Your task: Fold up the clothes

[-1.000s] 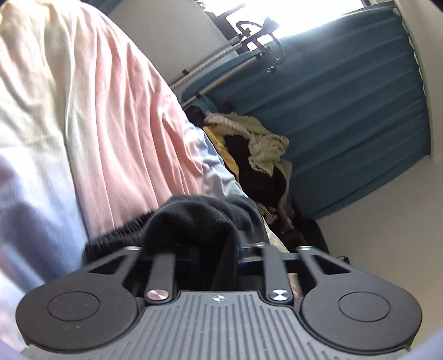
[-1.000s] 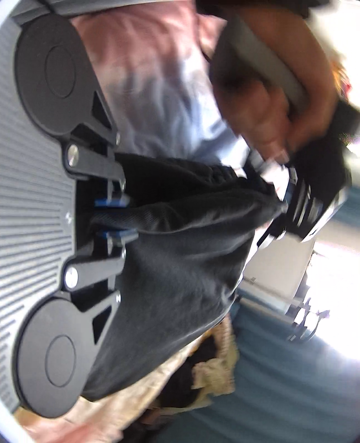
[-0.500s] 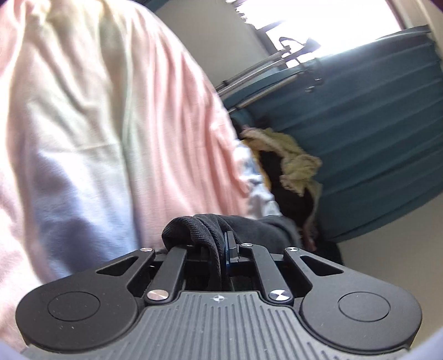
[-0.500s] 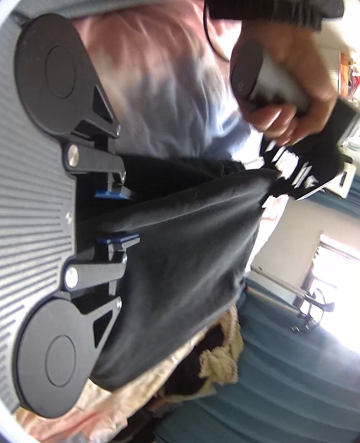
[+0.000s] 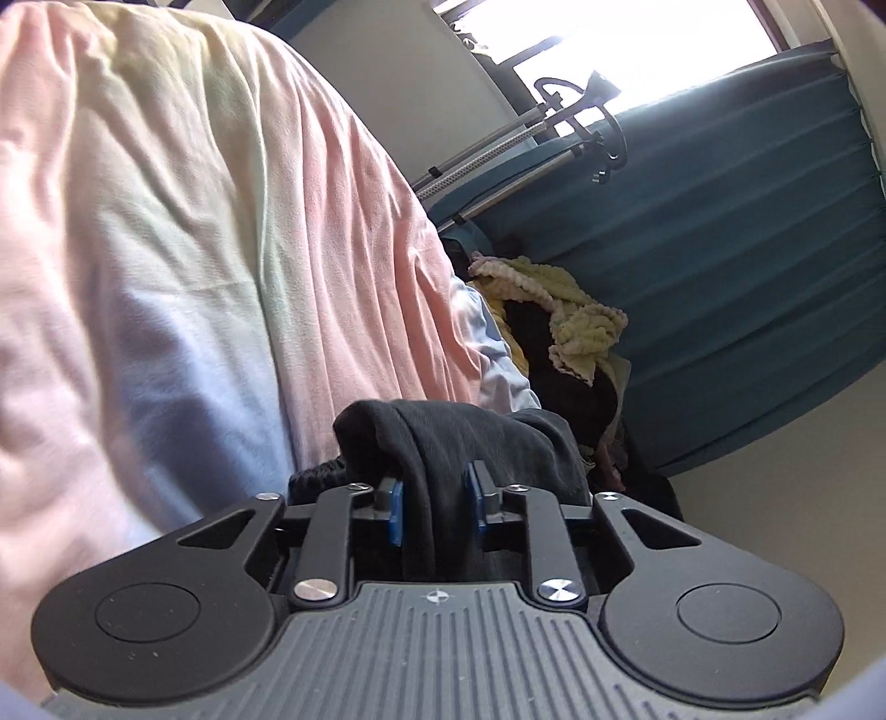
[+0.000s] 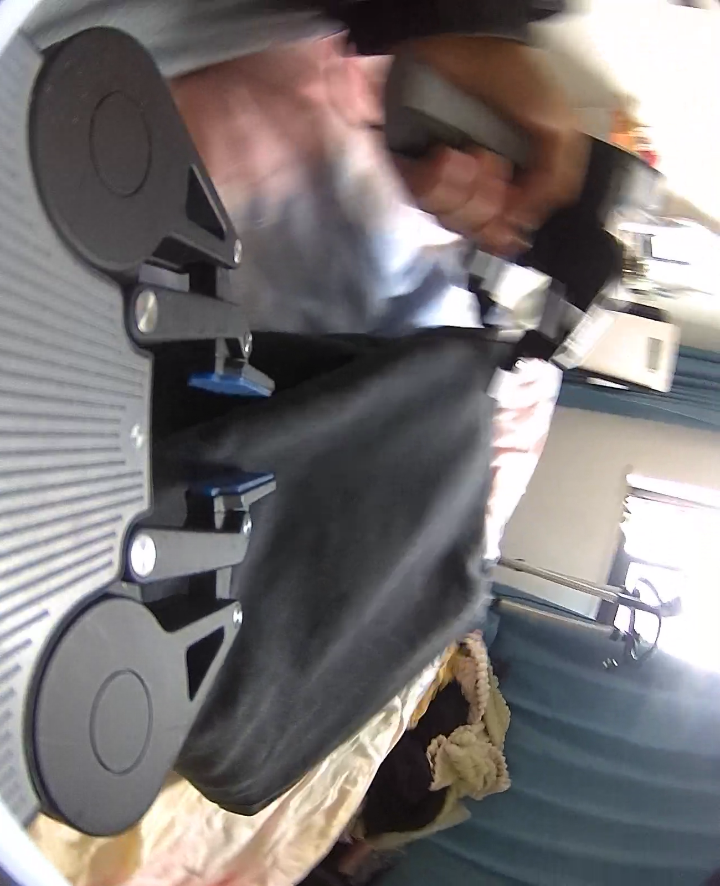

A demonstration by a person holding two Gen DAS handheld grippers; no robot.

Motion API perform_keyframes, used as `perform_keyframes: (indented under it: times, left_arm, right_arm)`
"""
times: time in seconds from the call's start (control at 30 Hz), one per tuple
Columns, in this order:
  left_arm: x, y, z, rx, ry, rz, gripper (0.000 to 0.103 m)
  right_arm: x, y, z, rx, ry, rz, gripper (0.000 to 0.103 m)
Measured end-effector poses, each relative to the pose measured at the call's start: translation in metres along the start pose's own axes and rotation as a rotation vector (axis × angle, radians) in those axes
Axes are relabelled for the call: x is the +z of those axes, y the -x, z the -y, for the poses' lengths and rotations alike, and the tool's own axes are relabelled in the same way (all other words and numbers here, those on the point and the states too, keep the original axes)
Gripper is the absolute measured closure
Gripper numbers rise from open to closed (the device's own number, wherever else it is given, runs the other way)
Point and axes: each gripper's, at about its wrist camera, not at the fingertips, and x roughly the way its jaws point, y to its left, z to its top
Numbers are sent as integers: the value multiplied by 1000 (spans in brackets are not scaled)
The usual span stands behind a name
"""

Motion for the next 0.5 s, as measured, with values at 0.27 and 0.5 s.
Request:
perform_keyframes:
  times: [0.27,0.5]
  left_arm:
    - [-10,-13,-12,66,52,-63,37]
    - [-12,-32,-15,90,37,-79,21]
  right_arm:
    - [5,25,71,102,-448,194,53]
    - [-14,29,120,70,-741,278,51]
